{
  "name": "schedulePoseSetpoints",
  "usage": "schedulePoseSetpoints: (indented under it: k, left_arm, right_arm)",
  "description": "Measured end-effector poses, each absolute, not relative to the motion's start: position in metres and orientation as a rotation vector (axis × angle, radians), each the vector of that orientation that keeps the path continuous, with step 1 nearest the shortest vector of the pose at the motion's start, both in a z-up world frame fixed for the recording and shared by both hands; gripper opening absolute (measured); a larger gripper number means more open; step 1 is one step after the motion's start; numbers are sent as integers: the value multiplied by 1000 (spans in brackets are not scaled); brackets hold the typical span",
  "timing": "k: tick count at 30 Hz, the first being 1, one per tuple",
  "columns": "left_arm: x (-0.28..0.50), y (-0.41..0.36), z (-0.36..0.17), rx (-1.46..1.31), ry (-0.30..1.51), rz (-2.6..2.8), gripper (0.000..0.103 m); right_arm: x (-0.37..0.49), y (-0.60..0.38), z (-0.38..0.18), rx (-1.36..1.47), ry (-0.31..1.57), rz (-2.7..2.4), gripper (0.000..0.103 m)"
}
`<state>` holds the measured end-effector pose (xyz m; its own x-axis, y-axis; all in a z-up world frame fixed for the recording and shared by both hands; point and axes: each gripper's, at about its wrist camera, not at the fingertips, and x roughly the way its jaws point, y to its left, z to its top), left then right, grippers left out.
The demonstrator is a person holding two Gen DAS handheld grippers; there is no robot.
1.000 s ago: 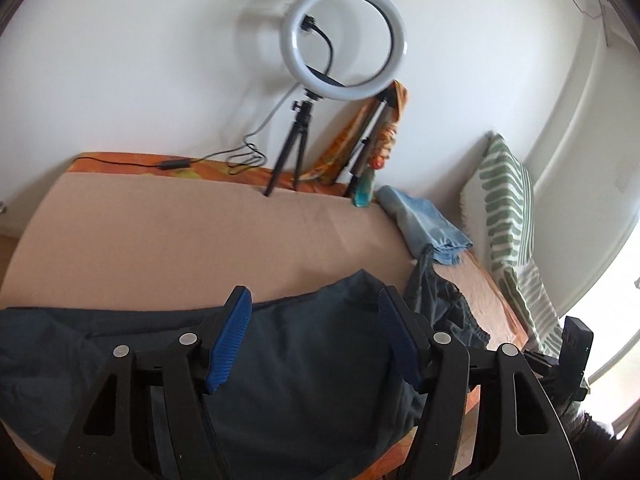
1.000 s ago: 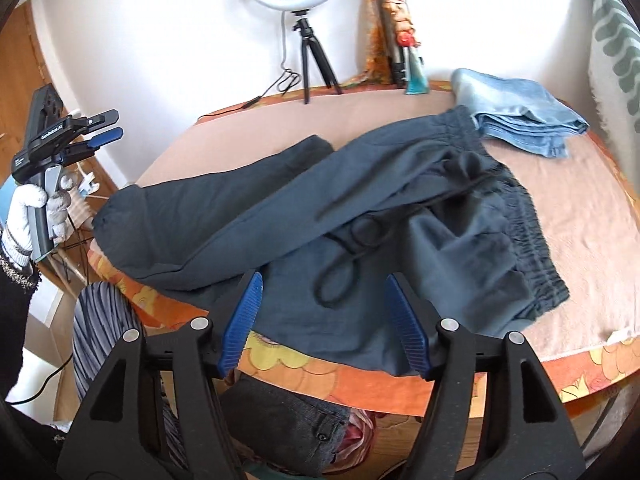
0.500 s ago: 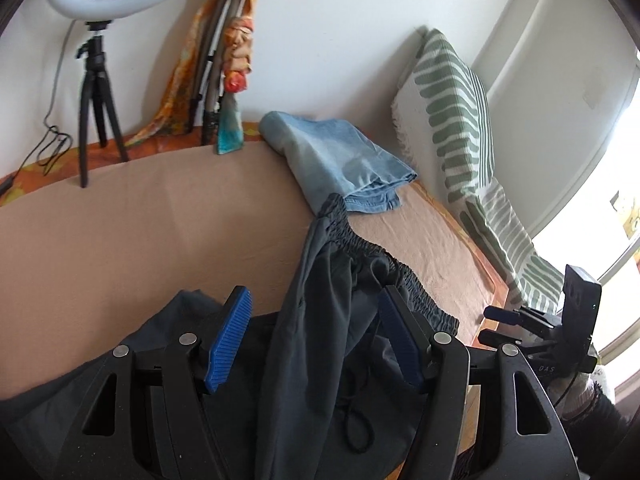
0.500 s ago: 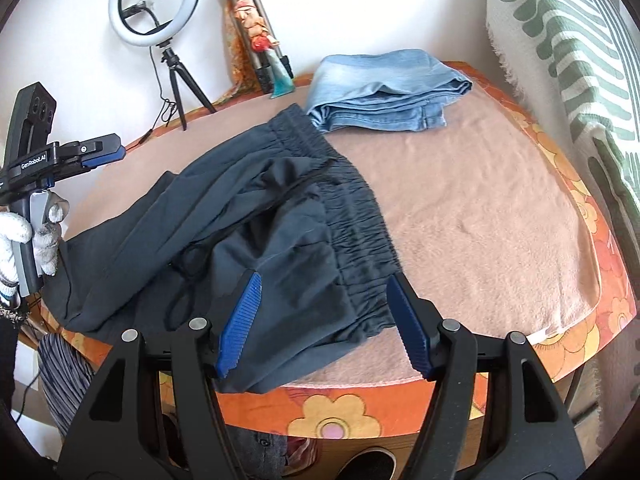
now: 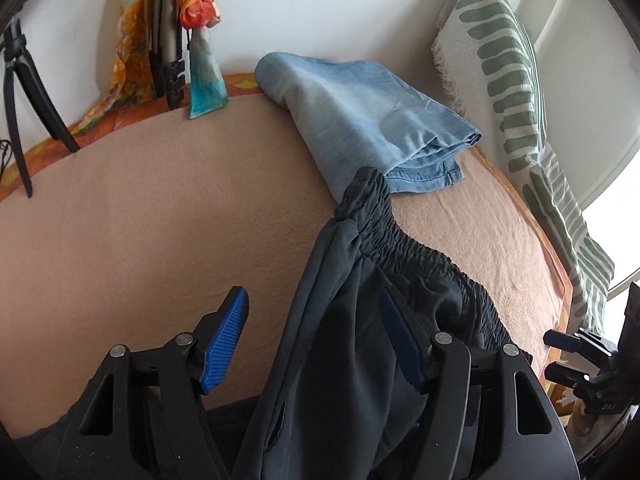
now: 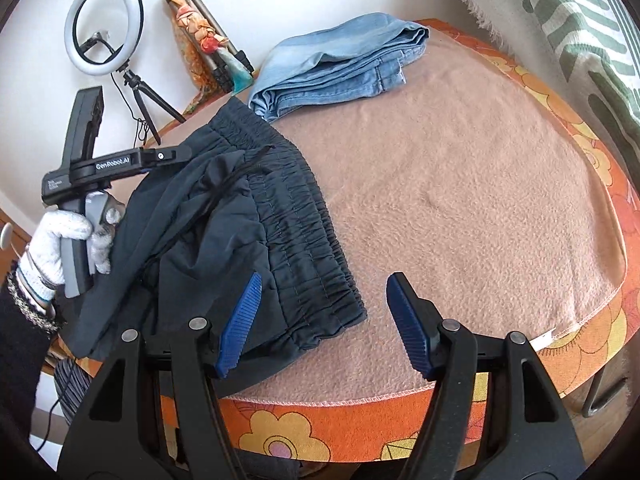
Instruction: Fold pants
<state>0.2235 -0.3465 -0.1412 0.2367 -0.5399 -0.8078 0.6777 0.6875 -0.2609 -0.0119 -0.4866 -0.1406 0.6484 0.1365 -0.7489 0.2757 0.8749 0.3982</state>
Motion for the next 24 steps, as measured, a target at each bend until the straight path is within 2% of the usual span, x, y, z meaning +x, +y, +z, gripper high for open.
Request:
schedulePoseSetpoints:
  k: [1,3,4,17,24]
  left_arm:
    - [226,-346,-145,127,1049,-848,50]
    - [230,-347,-152,86,1075,-866,9]
    - [229,-347,-154,82,1071,-875,5]
    - [152,-348,-93,178,846,-1088,1]
    - [94,-357,-93,321,782,-1183,0]
  right_arm:
    - [-12,-489,-141,534,867,-80,68]
    - [-13,-493,-140,559,856,-75,68]
    - [-14,-493,-139,564,853,-75,68]
    - [-26,-509,-134,638,812,-98,68]
    - [-29,-516,-142,720,802,-77,68]
